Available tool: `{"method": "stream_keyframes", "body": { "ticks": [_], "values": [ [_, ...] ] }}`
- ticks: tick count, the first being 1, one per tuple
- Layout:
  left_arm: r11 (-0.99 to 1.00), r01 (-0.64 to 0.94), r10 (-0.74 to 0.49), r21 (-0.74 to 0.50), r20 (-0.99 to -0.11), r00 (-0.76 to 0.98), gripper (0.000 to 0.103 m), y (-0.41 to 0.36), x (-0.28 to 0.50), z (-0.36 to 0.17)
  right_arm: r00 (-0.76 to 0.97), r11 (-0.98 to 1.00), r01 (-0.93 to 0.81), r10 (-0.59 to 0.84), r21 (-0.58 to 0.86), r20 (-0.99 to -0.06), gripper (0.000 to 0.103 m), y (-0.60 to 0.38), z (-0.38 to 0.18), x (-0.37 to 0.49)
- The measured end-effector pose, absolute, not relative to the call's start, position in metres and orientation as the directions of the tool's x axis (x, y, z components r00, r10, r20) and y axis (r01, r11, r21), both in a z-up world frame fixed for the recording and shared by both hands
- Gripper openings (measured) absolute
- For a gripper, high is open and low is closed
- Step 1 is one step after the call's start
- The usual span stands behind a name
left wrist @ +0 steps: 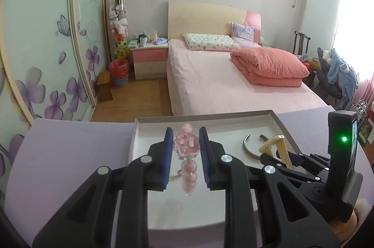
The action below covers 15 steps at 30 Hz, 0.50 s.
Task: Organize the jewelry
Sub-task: 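Carry the watch and pink bracelet into the grey tray and release both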
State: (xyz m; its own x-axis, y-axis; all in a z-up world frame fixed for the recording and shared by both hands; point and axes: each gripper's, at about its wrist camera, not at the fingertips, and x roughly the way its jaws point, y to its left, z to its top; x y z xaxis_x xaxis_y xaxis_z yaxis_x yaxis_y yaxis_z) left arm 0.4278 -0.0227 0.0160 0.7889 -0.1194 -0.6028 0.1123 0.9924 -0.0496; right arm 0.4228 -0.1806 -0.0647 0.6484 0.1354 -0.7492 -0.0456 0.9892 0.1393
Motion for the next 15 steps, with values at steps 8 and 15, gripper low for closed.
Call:
{"method": "stream_keyframes", "body": {
  "ticks": [8, 15],
  "values": [
    [0.994, 0.105, -0.103, -0.034, -0.623, 0.775, 0.023, -0.032, 0.448, -0.003, 0.629, 0.993, -0.021, 0.103, 0.115, -0.771, 0.053, -0.188, -0.075, 0.429],
    [0.995, 0.093, -0.092, -0.032, -0.641, 0.762, 0.023, -0.032, 0.462, -0.017, 0.664, 0.993, -0.021, 0.099, 0.114, -0.741, 0.063, -0.196, -0.069, 0.42]
  ]
}}
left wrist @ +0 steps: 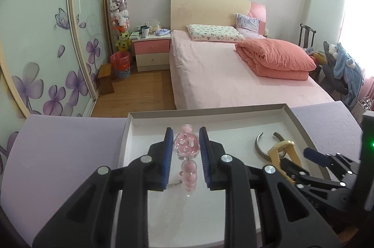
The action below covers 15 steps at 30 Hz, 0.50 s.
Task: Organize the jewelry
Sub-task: 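Carry the watch and pink bracelet into the grey tray and release both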
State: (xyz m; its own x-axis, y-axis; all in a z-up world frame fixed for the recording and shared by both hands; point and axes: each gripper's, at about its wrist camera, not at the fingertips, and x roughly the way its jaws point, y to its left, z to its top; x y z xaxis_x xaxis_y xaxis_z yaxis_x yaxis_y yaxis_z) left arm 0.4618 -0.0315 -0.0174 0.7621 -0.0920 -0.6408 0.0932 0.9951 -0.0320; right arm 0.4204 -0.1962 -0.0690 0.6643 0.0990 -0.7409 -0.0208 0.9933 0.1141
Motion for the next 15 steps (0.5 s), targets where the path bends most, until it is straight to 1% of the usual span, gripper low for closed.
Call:
{"method": "stream_keyframes", "body": {
  "ticks": [6, 8, 9, 10, 15],
  "values": [
    [0.998, 0.064, -0.057, -0.013, -0.652, 0.756, 0.024, -0.035, 0.466, -0.027, 0.67, 0.992, -0.009, 0.102, 0.13, -0.735, 0.063, -0.207, -0.07, 0.418],
    [0.998, 0.054, -0.05, -0.014, -0.644, 0.763, 0.035, -0.033, 0.465, -0.025, 0.674, 0.992, -0.007, 0.1, 0.128, -0.732, 0.063, -0.208, -0.07, 0.416],
    [0.999, 0.047, -0.044, -0.013, -0.64, 0.767, 0.046, -0.032, 0.464, -0.023, 0.676, 0.992, -0.006, 0.098, 0.128, -0.731, 0.063, -0.209, -0.069, 0.415],
    [0.999, 0.038, -0.037, -0.012, -0.631, 0.775, 0.049, -0.03, 0.462, -0.021, 0.678, 0.992, -0.005, 0.098, 0.128, -0.728, 0.063, -0.21, -0.069, 0.414],
    [1.0, 0.021, -0.024, -0.013, -0.616, 0.787, 0.056, -0.02, 0.45, -0.011, 0.683, 0.991, 0.0, 0.1, 0.137, -0.724, 0.063, -0.215, -0.068, 0.404]
  ]
}}
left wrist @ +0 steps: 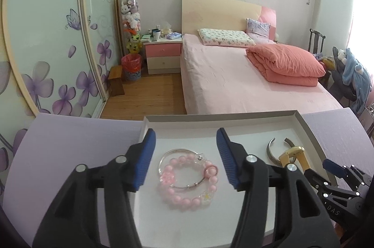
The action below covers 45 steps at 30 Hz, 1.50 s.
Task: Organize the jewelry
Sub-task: 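Carry the watch and pink bracelet into the grey tray and release both, then grasp a pearl earring with the right tool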
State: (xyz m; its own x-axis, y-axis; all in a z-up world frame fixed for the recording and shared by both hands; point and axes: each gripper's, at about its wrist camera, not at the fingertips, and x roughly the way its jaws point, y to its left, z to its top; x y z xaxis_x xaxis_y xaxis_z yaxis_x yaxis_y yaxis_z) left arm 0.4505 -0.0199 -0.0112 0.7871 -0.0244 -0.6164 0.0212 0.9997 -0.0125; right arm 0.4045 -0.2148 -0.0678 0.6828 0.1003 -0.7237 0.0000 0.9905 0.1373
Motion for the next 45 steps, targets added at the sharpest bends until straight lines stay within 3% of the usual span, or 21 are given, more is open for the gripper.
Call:
{"method": "stream_keyframes", "body": {
  "ticks": [8, 13, 19, 30, 45],
  "values": [
    [1.0, 0.001, 0.014, 0.026, -0.564, 0.826, 0.068, -0.001, 0.403, 0.008, 0.712, 0.99, -0.013, 0.109, 0.143, -0.693, 0.063, -0.218, -0.051, 0.375],
    [0.999, -0.042, 0.052, 0.031, -0.519, 0.853, 0.083, 0.022, 0.348, 0.014, 0.723, 0.99, -0.035, 0.118, 0.134, -0.681, 0.063, -0.217, -0.048, 0.339],
    [0.998, -0.04, 0.062, 0.054, -0.508, 0.859, 0.089, 0.036, 0.283, 0.004, 0.714, 0.991, -0.055, 0.123, 0.12, -0.689, 0.06, -0.216, -0.057, 0.299],
    [0.997, -0.008, 0.048, 0.075, -0.56, 0.827, 0.09, 0.042, 0.221, -0.027, 0.646, 0.993, -0.076, 0.121, 0.095, -0.753, 0.05, -0.21, -0.087, 0.264],
    [0.993, 0.025, 0.047, 0.112, -0.594, 0.803, 0.09, 0.034, 0.225, -0.046, 0.621, 0.997, -0.078, 0.07, 0.027, -0.781, 0.03, -0.196, -0.097, 0.267]
  ]
}}
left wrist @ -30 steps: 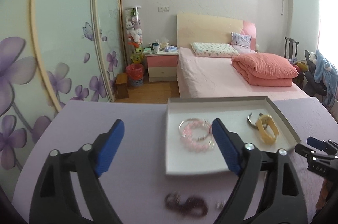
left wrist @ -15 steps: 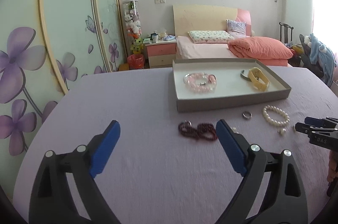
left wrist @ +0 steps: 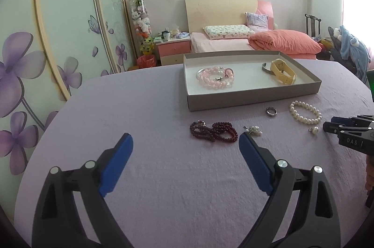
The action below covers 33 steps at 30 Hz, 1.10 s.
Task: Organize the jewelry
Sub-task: 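Grasp a pearl earring with the right tool, then grasp the dark red bead necklace with the left tool while the right tool holds the earring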
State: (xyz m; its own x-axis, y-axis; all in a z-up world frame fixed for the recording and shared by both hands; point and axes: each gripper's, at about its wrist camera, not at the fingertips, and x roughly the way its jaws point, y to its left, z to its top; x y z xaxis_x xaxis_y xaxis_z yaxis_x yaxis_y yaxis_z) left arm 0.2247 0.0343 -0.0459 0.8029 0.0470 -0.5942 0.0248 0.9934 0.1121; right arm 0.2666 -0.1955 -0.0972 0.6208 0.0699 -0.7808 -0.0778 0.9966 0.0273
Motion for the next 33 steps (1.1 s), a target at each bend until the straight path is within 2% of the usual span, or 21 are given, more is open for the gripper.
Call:
{"method": "stream_keyframes", "body": {
  "ticks": [6, 8, 19, 26, 30, 33],
  "values": [
    [0.993, 0.029, 0.047, 0.113, -0.612, 0.79, 0.09, 0.036, 0.232, -0.05, 0.622, 0.997, -0.083, 0.056, 0.005, -0.781, 0.022, -0.19, -0.097, 0.266],
    [0.994, 0.032, 0.04, 0.103, -0.623, 0.781, 0.09, 0.036, 0.236, -0.051, 0.624, 0.996, -0.086, 0.059, 0.007, -0.78, 0.014, -0.19, -0.096, 0.264],
    [0.993, 0.058, 0.038, 0.099, -0.758, 0.651, 0.09, 0.017, 0.291, -0.081, 0.623, 0.995, -0.059, 0.103, 0.085, -0.776, 0.014, -0.199, -0.094, 0.268],
    [0.987, 0.062, 0.077, 0.148, -0.776, 0.626, 0.09, 0.007, 0.313, -0.096, 0.629, 0.991, -0.051, 0.126, 0.12, -0.768, 0.014, -0.205, -0.091, 0.271],
    [0.99, 0.068, 0.057, 0.126, -0.784, 0.618, 0.079, 0.009, 0.32, -0.097, 0.629, 0.989, -0.047, 0.137, 0.139, -0.765, 0.014, -0.209, -0.091, 0.273],
    [0.994, 0.079, 0.011, 0.075, -0.793, 0.61, 0.064, 0.009, 0.324, -0.097, 0.63, 0.987, -0.047, 0.147, 0.151, -0.762, 0.014, -0.21, -0.09, 0.274]
  ]
}}
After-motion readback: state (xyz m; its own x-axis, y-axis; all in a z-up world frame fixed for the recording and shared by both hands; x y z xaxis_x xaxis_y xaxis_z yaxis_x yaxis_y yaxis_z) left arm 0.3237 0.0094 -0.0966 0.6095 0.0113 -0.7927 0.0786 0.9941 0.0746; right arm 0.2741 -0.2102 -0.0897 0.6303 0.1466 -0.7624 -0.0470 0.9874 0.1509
